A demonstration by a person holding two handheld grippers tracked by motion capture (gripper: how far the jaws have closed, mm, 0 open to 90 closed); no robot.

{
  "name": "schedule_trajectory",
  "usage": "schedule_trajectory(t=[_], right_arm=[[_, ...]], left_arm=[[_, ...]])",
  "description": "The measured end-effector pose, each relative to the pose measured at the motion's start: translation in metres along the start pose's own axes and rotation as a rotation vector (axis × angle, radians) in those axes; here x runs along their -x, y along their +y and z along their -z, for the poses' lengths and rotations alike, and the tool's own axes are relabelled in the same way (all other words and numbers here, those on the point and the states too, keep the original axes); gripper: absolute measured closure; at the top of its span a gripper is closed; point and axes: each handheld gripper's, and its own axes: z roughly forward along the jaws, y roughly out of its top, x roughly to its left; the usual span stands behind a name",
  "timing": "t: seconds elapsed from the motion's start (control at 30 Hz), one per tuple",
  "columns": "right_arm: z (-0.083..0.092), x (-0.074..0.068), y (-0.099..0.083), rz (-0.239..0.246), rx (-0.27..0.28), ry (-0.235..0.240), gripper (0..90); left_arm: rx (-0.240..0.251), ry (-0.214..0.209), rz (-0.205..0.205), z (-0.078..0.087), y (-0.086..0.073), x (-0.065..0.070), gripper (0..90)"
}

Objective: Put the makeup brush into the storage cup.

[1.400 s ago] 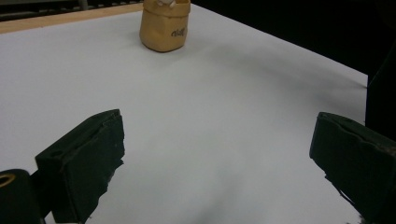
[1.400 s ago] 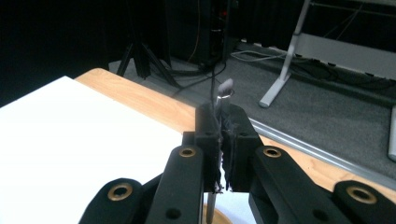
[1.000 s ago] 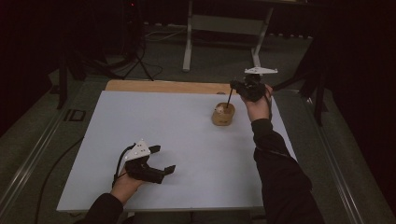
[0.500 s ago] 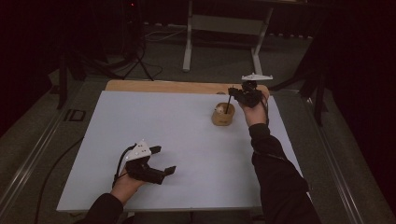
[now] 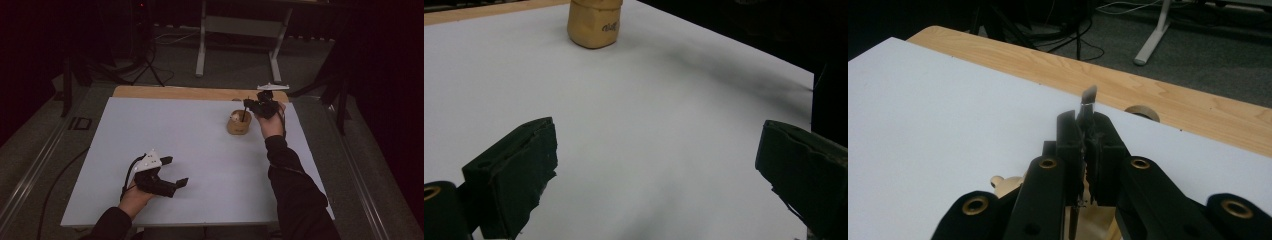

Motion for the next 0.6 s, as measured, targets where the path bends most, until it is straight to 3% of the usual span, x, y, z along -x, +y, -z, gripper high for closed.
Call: schedule_trajectory(t=[0.5, 0.6], right_arm=[[-0.0074, 0.0012, -0.006, -0.02, -0.04, 0.004, 84.5], [-0.0045, 0.0016, -0.0046, -0.025, -0.023, -0.005, 75.4]], left_arm=[[0.004, -0.007, 0.004, -0.0001, -0.0001, -0.0006, 3.6], [0.005, -0.008, 0.003, -0.0001, 0.0003, -0.001, 3.7]])
